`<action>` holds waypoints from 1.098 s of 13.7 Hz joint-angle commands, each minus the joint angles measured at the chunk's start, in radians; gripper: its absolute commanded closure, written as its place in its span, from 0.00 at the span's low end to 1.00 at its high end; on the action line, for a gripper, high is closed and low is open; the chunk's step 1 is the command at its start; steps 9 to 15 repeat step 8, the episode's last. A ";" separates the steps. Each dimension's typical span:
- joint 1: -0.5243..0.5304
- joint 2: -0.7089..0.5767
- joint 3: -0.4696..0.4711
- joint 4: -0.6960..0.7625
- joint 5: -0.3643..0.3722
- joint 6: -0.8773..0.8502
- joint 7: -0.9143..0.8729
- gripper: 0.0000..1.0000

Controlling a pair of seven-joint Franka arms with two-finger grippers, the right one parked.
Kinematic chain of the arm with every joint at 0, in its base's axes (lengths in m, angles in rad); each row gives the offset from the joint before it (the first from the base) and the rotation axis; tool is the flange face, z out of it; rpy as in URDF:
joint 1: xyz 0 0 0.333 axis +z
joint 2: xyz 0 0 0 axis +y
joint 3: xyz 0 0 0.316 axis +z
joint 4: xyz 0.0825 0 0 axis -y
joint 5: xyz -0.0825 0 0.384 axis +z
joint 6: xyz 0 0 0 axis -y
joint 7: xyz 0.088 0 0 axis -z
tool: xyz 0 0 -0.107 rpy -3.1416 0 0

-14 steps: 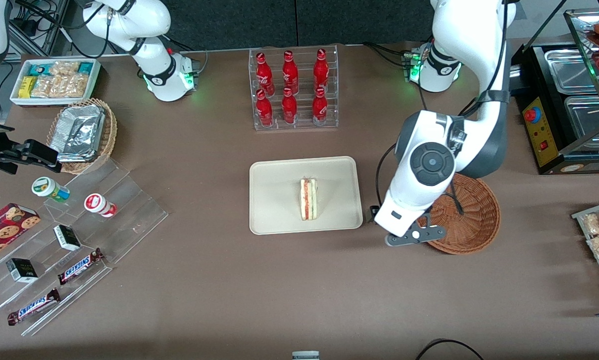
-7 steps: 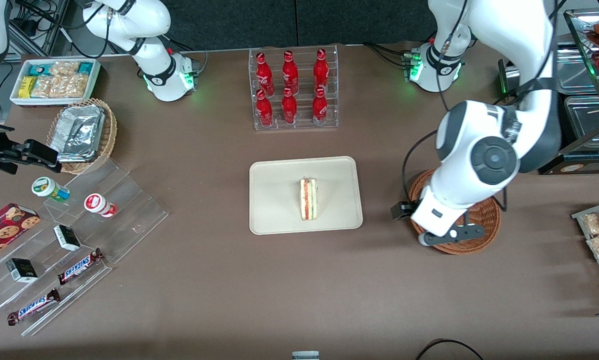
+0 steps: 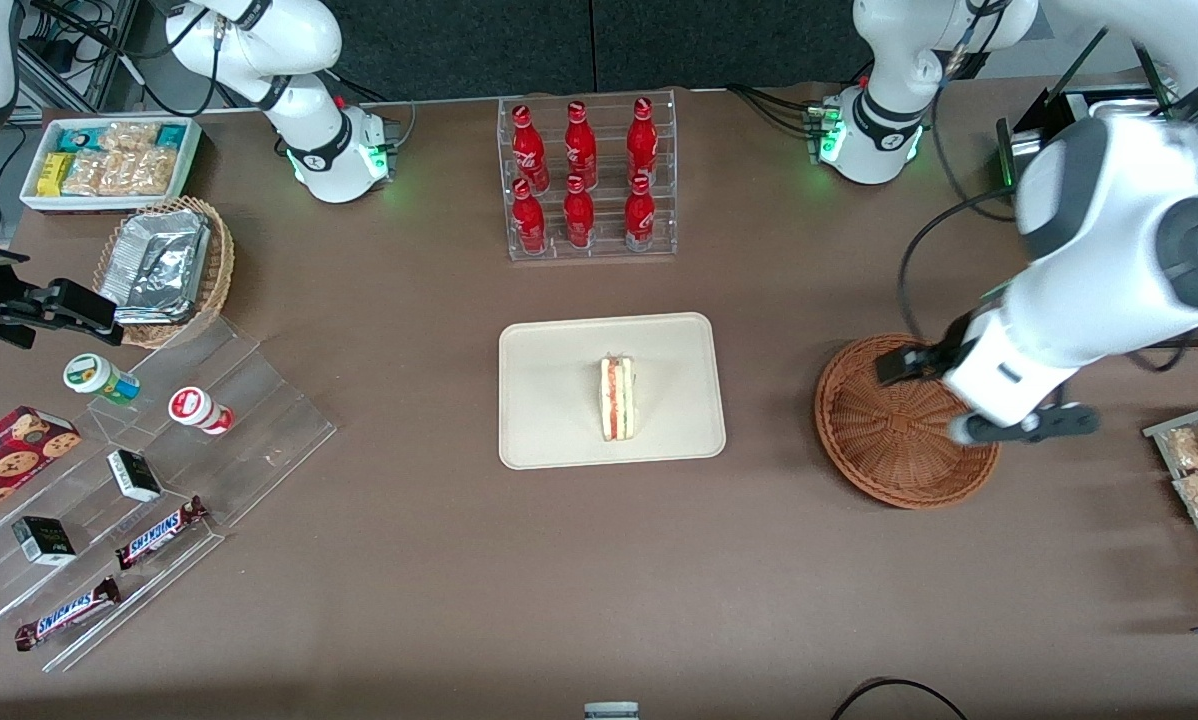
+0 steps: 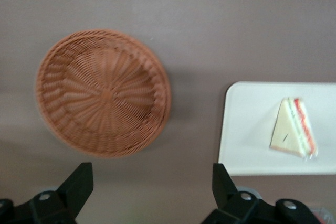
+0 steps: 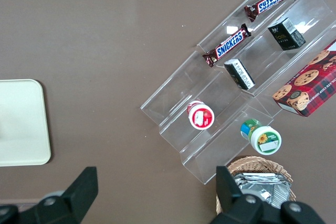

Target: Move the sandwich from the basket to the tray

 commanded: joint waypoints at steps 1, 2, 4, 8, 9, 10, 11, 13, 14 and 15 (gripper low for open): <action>0.052 -0.141 -0.026 -0.098 0.012 -0.062 0.055 0.00; 0.066 -0.182 -0.028 -0.124 0.013 -0.090 0.074 0.00; 0.099 -0.228 -0.026 -0.132 0.015 -0.107 0.126 0.00; 0.112 -0.259 -0.017 -0.130 0.082 -0.108 0.149 0.00; 0.112 -0.259 -0.017 -0.130 0.082 -0.108 0.149 0.00; 0.112 -0.259 -0.017 -0.130 0.082 -0.108 0.149 0.00; 0.112 -0.259 -0.017 -0.130 0.082 -0.108 0.149 0.00; 0.112 -0.259 -0.017 -0.130 0.082 -0.108 0.149 0.00; 0.112 -0.259 -0.017 -0.130 0.082 -0.108 0.149 0.00; 0.112 -0.259 -0.017 -0.130 0.082 -0.108 0.149 0.00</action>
